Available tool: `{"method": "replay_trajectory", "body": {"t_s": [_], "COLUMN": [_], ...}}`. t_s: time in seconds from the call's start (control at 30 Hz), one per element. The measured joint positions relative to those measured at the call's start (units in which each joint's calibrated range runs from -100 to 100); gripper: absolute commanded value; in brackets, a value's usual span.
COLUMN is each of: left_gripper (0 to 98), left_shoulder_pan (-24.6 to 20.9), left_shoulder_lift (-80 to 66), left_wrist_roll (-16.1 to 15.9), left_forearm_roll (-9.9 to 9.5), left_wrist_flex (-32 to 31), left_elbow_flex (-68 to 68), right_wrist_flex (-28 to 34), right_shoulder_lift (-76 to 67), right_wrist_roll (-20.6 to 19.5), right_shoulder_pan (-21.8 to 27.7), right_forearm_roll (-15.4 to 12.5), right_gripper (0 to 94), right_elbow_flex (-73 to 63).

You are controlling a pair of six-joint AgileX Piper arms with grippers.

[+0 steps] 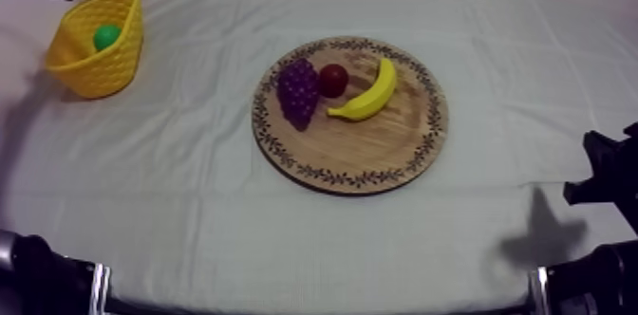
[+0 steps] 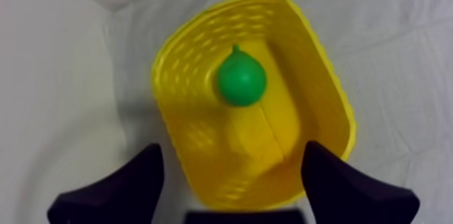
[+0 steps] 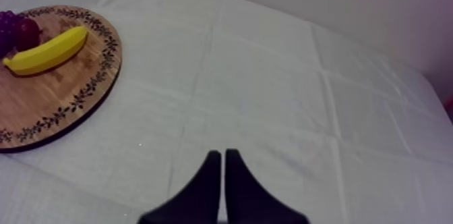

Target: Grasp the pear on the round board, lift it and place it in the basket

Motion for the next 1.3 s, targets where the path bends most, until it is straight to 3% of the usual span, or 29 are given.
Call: {"method": "replay_trajectory", "body": {"t_s": [0.23,0.47,0.67,0.97,1.3], "left_gripper": [52.4,33.5,19.6,8.1,0.7], "left_shoulder_pan": [1.92,7.38,10.47,11.30,11.21], "left_shoulder_lift": [-19.16,-40.81,-59.49,-87.19,-103.57], "left_wrist_roll": [3.18,9.86,13.77,17.95,22.02], "left_forearm_roll": [-1.05,-5.39,-5.85,-6.26,-8.93], "left_wrist_flex": [-6.49,-11.86,-14.79,-16.18,-16.63], "left_elbow_flex": [13.03,26.71,38.03,53.79,68.66], "right_wrist_flex": [0.00,0.00,0.00,0.00,0.00], "right_shoulder_lift": [0.00,0.00,0.00,0.00,0.00], "right_wrist_roll": [0.00,0.00,0.00,0.00,0.00], "right_shoulder_pan": [0.00,0.00,0.00,0.00,0.00], "right_forearm_roll": [0.00,0.00,0.00,0.00,0.00], "right_gripper": [0.3,0.3,0.3,0.3,0.3], "right_elbow_flex": [0.00,0.00,0.00,0.00,0.00]}}
